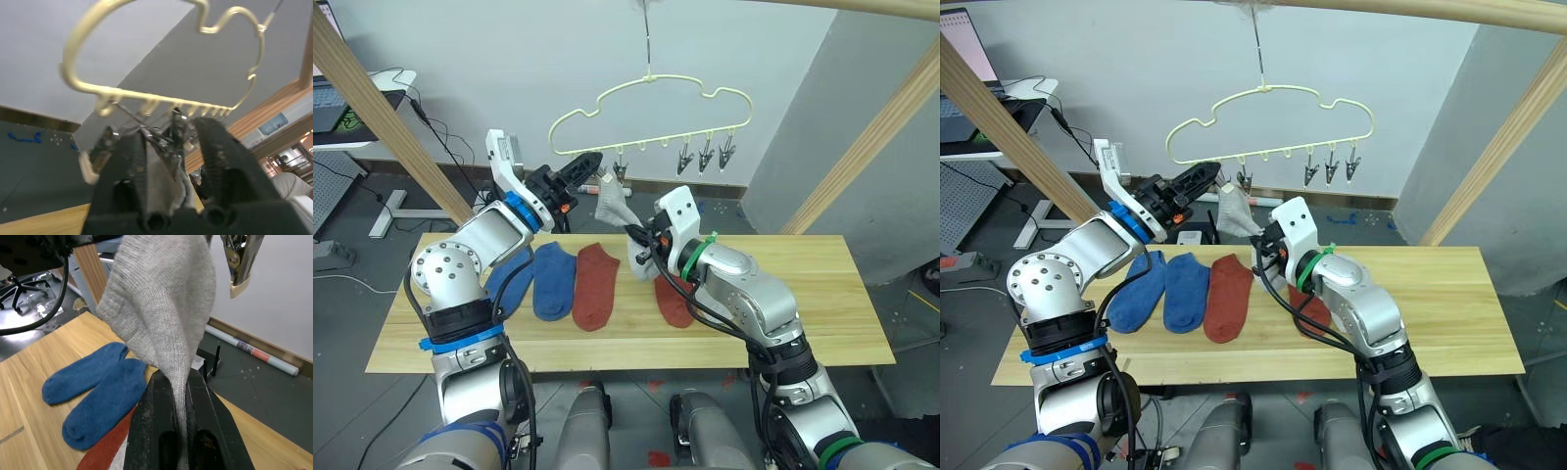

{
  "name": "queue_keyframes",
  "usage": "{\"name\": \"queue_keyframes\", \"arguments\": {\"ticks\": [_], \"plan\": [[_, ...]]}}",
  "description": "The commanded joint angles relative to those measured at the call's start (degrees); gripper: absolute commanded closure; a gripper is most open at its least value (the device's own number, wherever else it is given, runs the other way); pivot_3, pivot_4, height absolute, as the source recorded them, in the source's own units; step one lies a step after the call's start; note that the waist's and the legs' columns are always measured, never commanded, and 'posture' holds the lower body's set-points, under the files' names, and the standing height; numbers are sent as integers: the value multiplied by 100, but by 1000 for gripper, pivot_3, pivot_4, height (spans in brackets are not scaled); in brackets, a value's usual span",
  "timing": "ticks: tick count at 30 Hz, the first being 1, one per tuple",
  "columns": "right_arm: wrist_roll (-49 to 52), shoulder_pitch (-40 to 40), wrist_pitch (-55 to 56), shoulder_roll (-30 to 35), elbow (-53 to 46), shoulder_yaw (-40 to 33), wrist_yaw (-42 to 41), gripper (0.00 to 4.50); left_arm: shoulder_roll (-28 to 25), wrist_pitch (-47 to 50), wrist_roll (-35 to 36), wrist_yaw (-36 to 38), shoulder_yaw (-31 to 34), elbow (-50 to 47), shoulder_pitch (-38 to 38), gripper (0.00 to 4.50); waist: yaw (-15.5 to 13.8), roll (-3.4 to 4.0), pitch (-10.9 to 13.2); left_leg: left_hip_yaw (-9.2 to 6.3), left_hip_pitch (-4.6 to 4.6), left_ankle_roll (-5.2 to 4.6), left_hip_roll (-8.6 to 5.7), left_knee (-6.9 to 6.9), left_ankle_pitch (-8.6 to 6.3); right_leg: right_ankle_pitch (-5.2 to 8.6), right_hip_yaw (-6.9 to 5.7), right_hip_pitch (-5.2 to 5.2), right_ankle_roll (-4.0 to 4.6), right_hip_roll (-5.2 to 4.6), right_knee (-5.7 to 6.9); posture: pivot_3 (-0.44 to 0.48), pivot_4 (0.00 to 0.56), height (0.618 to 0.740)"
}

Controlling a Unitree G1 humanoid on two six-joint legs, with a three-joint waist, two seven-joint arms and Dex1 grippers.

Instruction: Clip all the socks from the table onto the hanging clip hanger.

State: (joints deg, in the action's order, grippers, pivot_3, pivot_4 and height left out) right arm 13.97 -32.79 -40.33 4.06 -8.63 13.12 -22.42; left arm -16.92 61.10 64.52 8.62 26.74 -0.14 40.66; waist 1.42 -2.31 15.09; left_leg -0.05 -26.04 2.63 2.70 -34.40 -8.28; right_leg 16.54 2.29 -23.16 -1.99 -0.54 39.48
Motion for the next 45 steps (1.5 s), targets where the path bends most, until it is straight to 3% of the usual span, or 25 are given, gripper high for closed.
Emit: {"name": "queue_keyframes", "arguments": {"ticks": [1, 6, 10, 14, 21, 24, 31, 38, 45], "plan": [[5, -39, 120, -54, -150, 44, -36, 4500, -103, -33, 206, 117, -25, -291, -49, 1391, 5, 0, 0, 0, 0, 0, 0, 0, 0, 0, 0, 0, 0, 0, 0, 35, 232, 740], [189, 41, 38, -129, -170, 151, -257, 4500, -351, 28, 271, 34, 24, -582, -332, 12, 9, 0, 0, 0, 0, 0, 1, 0, 0, 0, 1, -1, 0, 0, 1, 44, 231, 740], [509, -4, -177, -317, -90, 109, -439, 4500, -633, -146, -5, 59, -57, -909, -664, 12, 22, 0, 0, 0, 1, 0, 3, 1, 0, 0, 0, -2, 0, 1, 3, 44, 231, 740], [800, -47, -379, -477, 18, 16, -577, 3466, -791, -299, -158, 84, -144, -1098, -814, 0, 0, -1, 0, -3, 2, 3, 3, 1, 2, 0, -1, -2, 1, 0, 7, 71, 226, 740], [1082, 120, -657, -463, 181, -101, -722, 1038, -833, -535, -420, 183, -349, -1298, -1027, 0, -84, -2, -2, 0, 2, 3, 1, -1, 2, 0, 0, -1, 1, -1, 3, 72, 218, 740], [1067, 407, -680, -161, -13, -120, -767, 43, -857, -662, -583, 313, -511, -1463, -1213, 0, -116, -3, -2, 0, 2, 3, 2, 2, 2, 0, -1, -1, 2, -1, 1, 64, 217, 740], [917, 840, -489, 1038, -1012, -264, -947, 43, -1112, -1272, -1421, 804, -1071, -1845, -1753, 0, -125, -3, -2, 6, 2, 3, 1, 4, 2, 0, 4, -3, 2, -3, -2, 50, 212, 740], [1501, 676, -632, 2226, -1830, -1194, -1451, 43, -1015, -2456, -2606, 1178, -1701, -1763, -1854, 0, -131, -4, -3, 11, 2, 1, 2, 2, 3, 0, 8, 1, 3, 0, -15, 26, 207, 740], [1748, 408, -640, 2258, -2059, -1306, -1348, 43, -679, -3200, -3301, 1256, -1995, -1347, -1565, 0, -110, -5, -4, 8, 1, 1, 3, 3, 3, 0, 5, 0, 3, 4, -16, 11, 197, 740]]}}
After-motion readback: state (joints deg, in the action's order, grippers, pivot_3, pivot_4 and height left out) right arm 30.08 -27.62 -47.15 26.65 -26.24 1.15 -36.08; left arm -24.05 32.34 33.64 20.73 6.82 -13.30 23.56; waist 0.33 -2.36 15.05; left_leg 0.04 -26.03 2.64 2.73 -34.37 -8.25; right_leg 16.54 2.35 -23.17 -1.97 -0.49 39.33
